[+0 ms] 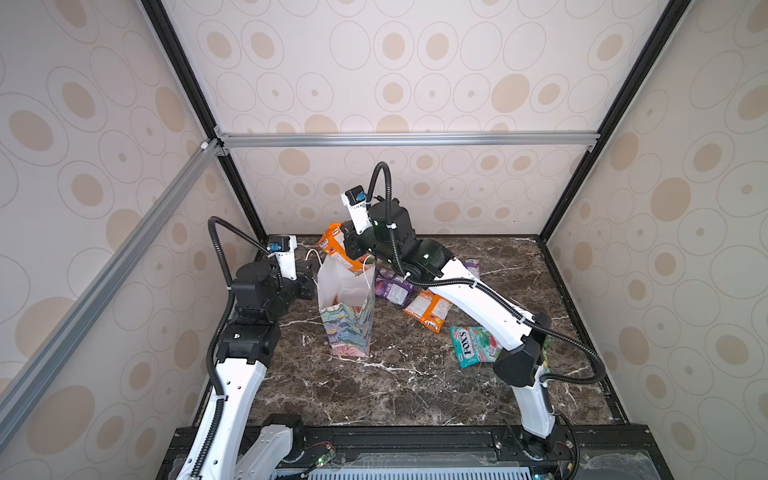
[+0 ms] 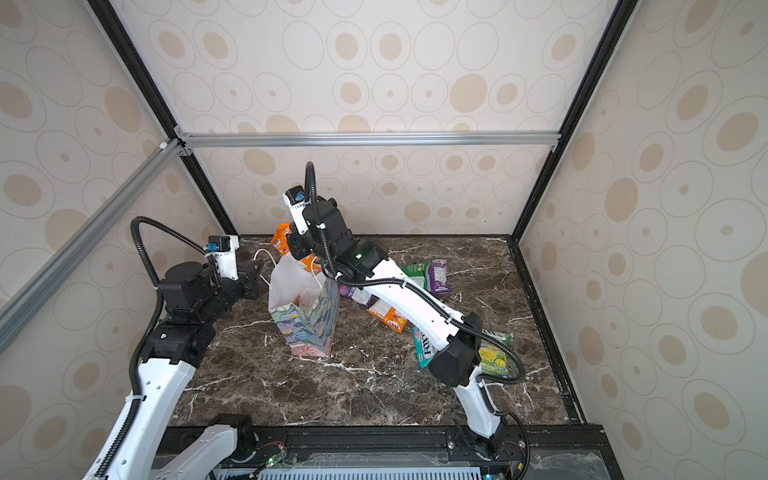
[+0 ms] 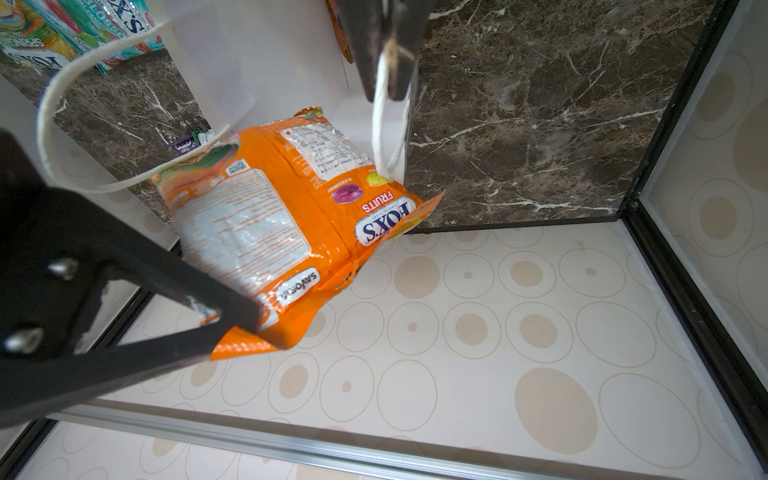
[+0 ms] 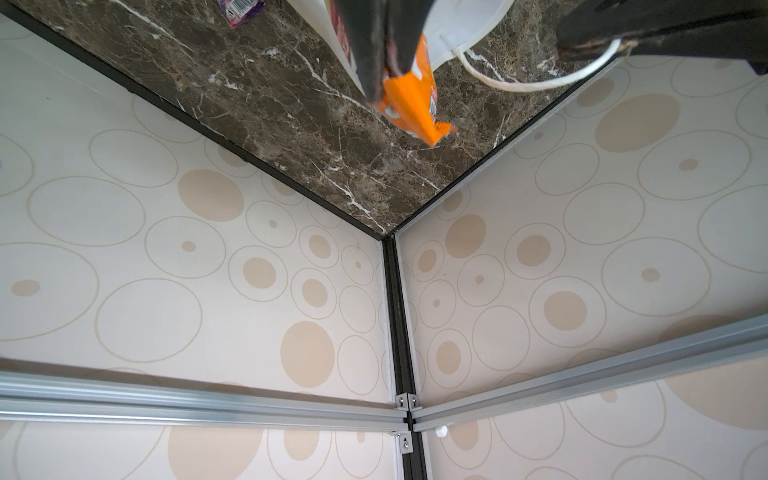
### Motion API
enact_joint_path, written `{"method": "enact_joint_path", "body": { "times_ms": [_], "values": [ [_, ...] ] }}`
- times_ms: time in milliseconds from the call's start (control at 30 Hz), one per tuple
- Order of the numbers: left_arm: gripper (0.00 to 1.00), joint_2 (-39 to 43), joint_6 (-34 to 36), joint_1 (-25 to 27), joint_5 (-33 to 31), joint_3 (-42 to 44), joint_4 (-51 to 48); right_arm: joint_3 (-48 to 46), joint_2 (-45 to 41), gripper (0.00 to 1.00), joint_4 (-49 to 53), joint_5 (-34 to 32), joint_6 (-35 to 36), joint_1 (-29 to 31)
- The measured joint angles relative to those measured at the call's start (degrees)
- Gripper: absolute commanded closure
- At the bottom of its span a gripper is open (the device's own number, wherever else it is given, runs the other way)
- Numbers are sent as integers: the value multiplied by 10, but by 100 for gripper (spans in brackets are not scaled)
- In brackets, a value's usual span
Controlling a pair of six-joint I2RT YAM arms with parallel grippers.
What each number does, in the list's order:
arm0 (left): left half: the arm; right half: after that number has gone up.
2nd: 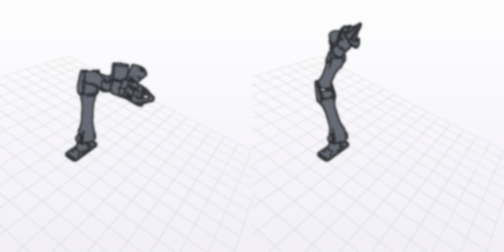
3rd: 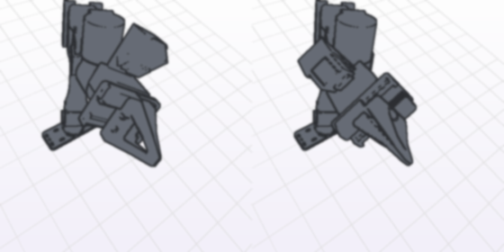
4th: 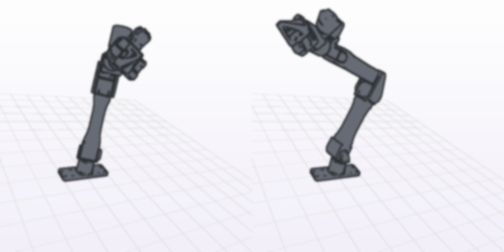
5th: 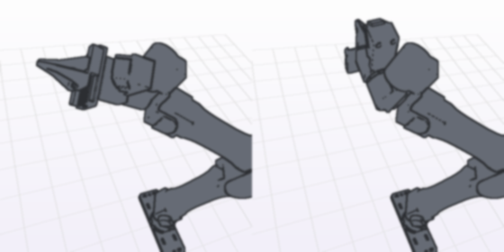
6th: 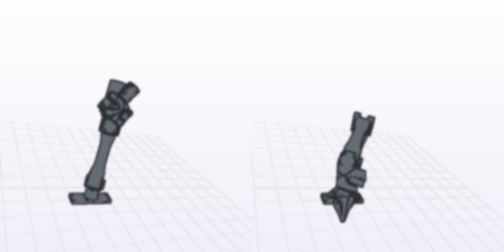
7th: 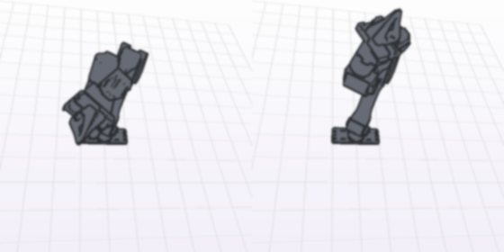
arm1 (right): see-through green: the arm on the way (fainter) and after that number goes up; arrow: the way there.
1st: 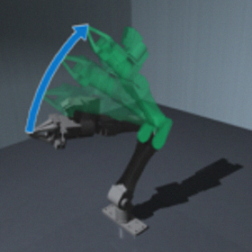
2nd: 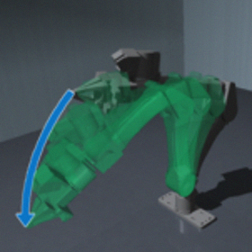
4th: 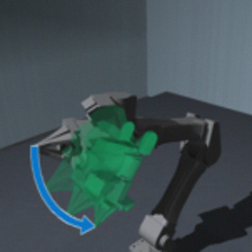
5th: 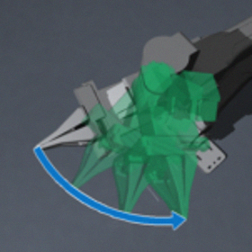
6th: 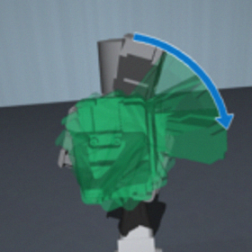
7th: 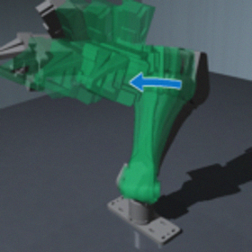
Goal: Place the snacks into the paper bag
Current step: 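Lower the orange bag into the white bag with the right gripper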
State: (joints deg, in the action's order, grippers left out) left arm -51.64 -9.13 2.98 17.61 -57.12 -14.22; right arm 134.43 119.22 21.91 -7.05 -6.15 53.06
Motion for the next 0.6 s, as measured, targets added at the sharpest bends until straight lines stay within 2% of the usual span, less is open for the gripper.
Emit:
{"method": "enact_joint_path", "body": {
  "times_ms": [600],
  "values": [
    [97, 0, 0, 0, -16, 0, 0, -18, -22, 100, 37, 15, 27, 2]
  ]
}}
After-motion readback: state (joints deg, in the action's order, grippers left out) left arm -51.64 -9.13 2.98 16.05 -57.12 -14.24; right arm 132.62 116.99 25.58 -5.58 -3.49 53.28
